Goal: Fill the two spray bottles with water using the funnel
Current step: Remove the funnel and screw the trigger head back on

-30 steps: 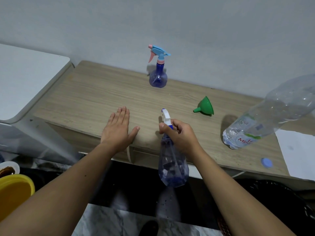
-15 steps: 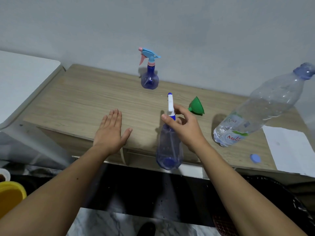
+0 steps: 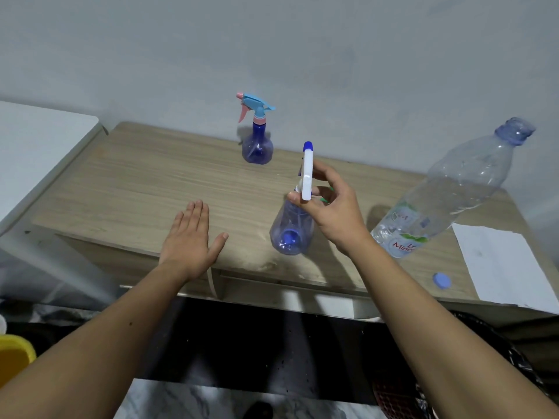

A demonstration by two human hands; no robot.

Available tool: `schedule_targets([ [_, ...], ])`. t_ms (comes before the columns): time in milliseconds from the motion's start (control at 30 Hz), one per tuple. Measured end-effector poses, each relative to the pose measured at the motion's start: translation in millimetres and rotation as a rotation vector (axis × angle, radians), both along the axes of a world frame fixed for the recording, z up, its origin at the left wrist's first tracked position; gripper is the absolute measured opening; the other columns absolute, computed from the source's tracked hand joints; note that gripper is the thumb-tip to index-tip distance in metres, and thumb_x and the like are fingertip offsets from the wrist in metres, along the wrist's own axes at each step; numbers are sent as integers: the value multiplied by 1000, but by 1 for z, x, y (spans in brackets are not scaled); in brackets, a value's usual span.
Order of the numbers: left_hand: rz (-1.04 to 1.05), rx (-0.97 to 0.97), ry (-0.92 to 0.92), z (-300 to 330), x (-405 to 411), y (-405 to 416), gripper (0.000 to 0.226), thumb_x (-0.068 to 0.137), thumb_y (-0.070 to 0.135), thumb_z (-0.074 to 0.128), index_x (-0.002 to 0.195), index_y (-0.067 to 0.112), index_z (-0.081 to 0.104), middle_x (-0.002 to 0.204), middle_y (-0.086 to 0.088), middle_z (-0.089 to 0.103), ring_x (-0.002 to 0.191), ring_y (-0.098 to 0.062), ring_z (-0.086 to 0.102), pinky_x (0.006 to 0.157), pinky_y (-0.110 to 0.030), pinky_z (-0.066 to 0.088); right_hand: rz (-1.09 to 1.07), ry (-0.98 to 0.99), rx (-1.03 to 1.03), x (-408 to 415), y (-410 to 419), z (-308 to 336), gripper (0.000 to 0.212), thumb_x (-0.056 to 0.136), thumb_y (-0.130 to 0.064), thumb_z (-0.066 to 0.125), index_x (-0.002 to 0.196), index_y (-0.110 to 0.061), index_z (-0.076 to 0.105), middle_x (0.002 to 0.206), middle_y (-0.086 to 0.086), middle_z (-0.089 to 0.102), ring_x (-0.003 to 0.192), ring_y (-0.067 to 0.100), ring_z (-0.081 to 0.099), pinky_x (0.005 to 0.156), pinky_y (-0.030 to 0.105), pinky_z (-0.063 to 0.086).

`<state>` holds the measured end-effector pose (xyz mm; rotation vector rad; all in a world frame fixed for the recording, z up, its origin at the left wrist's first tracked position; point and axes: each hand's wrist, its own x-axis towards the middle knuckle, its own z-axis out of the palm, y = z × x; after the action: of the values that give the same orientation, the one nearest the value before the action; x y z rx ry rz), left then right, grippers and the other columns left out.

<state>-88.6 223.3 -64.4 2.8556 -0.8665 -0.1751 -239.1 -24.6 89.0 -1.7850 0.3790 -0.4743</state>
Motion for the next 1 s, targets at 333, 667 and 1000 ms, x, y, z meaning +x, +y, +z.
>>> schedule_targets([
  [333,-221,-626,332,55,-26,-69,121,70,76,85,166,23,35,168,3,44,148,-9,46,122,-33,39,56,-54,72,20,-1,7,60,82,1,86,137,-9,62,101,7,64,96,16,69,86,21,58],
  [667,-103,-981,436,60,-17,-124,78,65,31,105,133,24,68,119,20,74,111,5,71,106,-28,58,-2,-84,93,47,-40,14,34,84,-4,86,112,-2,67,109,17,76,95,19,74,84,27,59],
  [1000,192,-881,245,56,30,-201,86,60,61,95,131,25,62,119,9,72,108,-14,70,96,-44,61,-68,-91,57,118,-92,-2,21,89,-8,81,108,-9,72,94,5,74,83,13,68,80,25,57],
])
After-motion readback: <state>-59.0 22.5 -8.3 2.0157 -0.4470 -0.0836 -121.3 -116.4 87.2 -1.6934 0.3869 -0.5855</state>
